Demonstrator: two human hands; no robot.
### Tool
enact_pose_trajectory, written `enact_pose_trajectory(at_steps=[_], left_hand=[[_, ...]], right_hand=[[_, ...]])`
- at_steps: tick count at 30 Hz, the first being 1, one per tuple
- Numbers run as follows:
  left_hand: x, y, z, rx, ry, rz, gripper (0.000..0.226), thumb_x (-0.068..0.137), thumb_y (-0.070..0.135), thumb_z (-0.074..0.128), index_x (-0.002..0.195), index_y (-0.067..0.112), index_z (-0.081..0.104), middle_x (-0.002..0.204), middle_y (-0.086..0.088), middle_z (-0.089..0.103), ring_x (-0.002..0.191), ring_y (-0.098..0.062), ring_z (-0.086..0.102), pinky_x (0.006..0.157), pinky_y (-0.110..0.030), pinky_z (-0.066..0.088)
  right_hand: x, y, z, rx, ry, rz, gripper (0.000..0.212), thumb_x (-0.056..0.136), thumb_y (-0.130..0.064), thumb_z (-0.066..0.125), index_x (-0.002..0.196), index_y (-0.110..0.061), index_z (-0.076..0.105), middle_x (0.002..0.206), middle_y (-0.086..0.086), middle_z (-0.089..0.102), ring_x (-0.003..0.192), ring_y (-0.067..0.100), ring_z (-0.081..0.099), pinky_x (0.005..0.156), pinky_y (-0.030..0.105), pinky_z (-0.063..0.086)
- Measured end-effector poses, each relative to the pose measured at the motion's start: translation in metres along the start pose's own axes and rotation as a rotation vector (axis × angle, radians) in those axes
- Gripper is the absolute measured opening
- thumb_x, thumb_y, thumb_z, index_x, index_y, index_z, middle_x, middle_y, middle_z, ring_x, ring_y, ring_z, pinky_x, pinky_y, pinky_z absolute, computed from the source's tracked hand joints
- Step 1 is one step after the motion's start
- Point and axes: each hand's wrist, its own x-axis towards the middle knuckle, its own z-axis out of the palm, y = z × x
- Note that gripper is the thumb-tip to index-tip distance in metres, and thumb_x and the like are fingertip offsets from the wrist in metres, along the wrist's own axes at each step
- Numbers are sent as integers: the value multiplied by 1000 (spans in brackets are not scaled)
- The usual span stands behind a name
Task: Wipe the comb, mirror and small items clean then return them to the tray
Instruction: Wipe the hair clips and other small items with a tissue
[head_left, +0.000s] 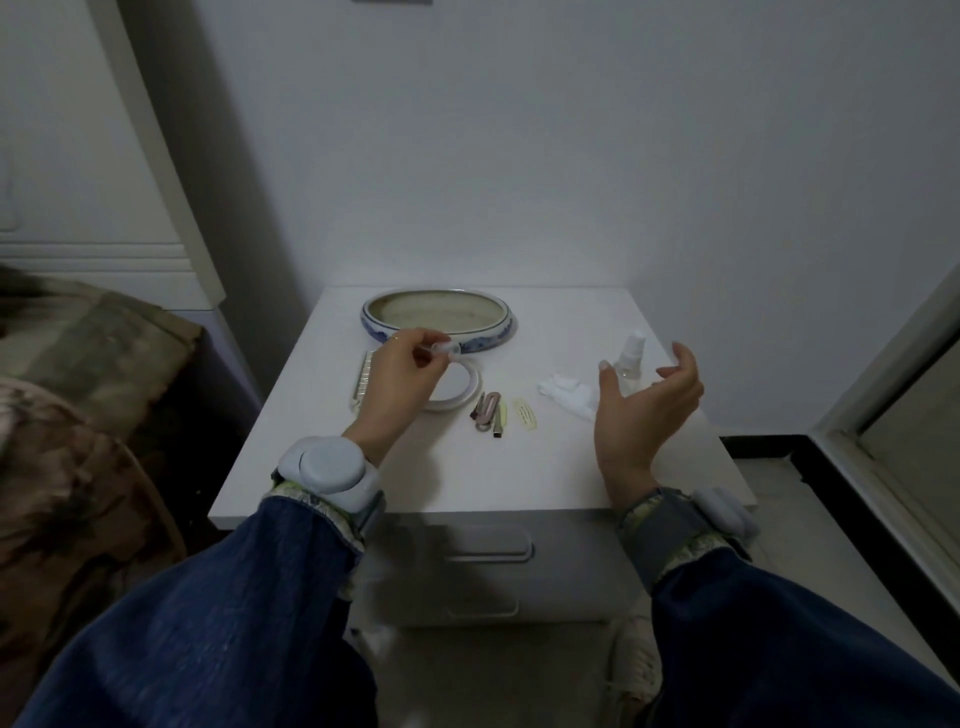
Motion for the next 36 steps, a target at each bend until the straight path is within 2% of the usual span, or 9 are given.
enact_pose_trajectory(at_steps=[2,5,12,19,22,24,27,31,36], left_hand=[[-2,-1,-2,-46,24,-24,20,87,18,64,105,9,66,89,3,64,74,1,56,63,-1,40],[-4,-1,-5,-89,38,-53,24,85,17,67,108,9,64,92,2,65,76,1,56,65,0,41],[-11,-1,-8,-152,37,-92,12,85,14,67,96,11,67,89,-3,68,78,-7,60,71,-8,45],[-13,4,-8,-206,10,-71,23,89,16,62,110,10,68,90,5,67,70,16,58,74,-7,46],[-13,5,-7,-257,4,-78,26,89,13,62,114,5,65,97,1,66,70,17,58,73,-4,45],[-14,5,-6,-283,-8,-86,28,89,12,62,116,5,64,100,0,66,72,16,59,75,-5,46],[-15,6,-6,-310,-7,-103,28,89,15,63,116,7,65,101,2,67,76,14,60,81,-12,49],[-14,11,-7,-376,7,-120,25,88,14,63,112,8,66,92,8,67,74,10,62,74,-11,50],[-16,17,-8,-476,34,-152,25,88,14,62,112,6,66,95,-1,68,77,0,63,71,-11,50]], right_hand=[[4,6,1,-35,-61,88,68,77,-20,73,132,-1,38,122,20,49,113,34,43,99,37,29],[7,14,3,-99,-144,122,59,81,-21,69,130,-1,42,126,17,51,118,34,42,104,37,26],[7,14,4,-145,-236,136,40,86,-8,60,123,-1,47,125,18,52,118,36,40,100,37,27],[2,11,6,-149,-253,132,35,87,-7,58,120,0,49,123,19,53,116,35,41,97,37,28],[2,9,5,-147,-254,128,35,87,-9,59,120,-1,50,123,18,54,116,35,41,97,38,29],[3,5,3,-134,-262,89,35,86,-11,61,119,-3,52,120,18,54,114,35,42,96,39,30],[-1,-4,2,-29,-319,-167,36,81,-8,66,116,-9,59,110,16,55,107,30,45,92,38,36],[-14,-15,4,47,-428,-439,39,78,-3,70,115,-11,64,102,11,51,95,12,44,84,16,34],[-19,-12,7,49,-523,-453,41,75,-3,72,115,-11,64,100,10,59,94,11,42,80,11,28]])
